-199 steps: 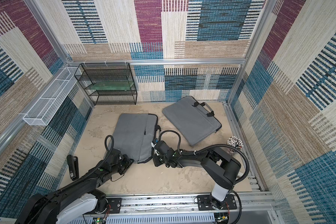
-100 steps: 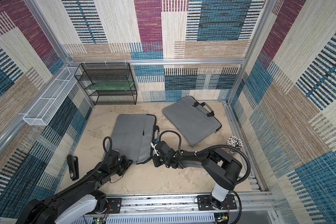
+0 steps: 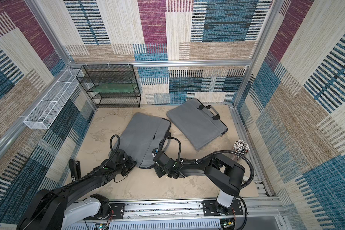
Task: Open the zippered laptop bag and take out the laptop
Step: Unzip the zipper on the zippered laptop bag.
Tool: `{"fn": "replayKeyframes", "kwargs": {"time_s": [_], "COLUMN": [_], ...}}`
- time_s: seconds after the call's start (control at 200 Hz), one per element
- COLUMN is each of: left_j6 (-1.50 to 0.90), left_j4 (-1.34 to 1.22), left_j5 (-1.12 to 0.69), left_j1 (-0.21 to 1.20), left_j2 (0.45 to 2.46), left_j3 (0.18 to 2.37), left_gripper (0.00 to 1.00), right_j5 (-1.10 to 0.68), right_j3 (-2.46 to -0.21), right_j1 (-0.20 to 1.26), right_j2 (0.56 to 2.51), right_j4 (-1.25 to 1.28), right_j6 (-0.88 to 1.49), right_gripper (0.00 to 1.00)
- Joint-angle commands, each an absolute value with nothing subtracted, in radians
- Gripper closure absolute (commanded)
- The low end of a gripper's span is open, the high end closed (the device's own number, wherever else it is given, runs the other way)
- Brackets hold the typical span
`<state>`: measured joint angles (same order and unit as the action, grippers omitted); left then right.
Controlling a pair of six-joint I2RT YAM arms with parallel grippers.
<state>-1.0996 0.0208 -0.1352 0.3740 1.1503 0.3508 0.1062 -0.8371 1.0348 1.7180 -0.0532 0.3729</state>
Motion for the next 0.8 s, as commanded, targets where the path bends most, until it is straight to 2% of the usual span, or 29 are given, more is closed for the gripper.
{"fn": "replayKeyframes", "kwargs": {"time_s": [0.0, 0.306, 0.531, 0.706, 0.796], "left_j6": [-1.036, -0.905, -0.858, -0.866, -0.88], "left_j4": [0.148, 0.13, 0.138, 0.133, 0.158], "left_j5": [0.006, -0.063, -0.103, -0.144, -0.151], "left_j1": [0.361, 0.32, 0.258, 0.198, 0.192], "left_j2": [1.178, 1.214, 1.279, 1.315, 1.303], "left_j3": [0.339, 0.366, 0.414, 0.455, 0.466], "left_gripper": [1.0, 1.0, 1.0, 1.0, 0.72], "right_j5": [0.218, 0.234, 0.13, 0.066, 0.037], "right_j3": [-0.86, -0.893, -0.902, -0.972, -1.019], "right_j1": [1.034, 0.985, 1.0, 1.035, 1.035], "right_j2": [1.744, 1.75, 1.747, 1.819, 1.859], "right_j4": [-0.182, -0.189, -0.157, -0.141, -0.138], "right_j6": [0.4, 0.364, 0.309, 0.299, 0.3], "right_gripper": [1.0, 1.0, 1.0, 1.0, 1.0]}}
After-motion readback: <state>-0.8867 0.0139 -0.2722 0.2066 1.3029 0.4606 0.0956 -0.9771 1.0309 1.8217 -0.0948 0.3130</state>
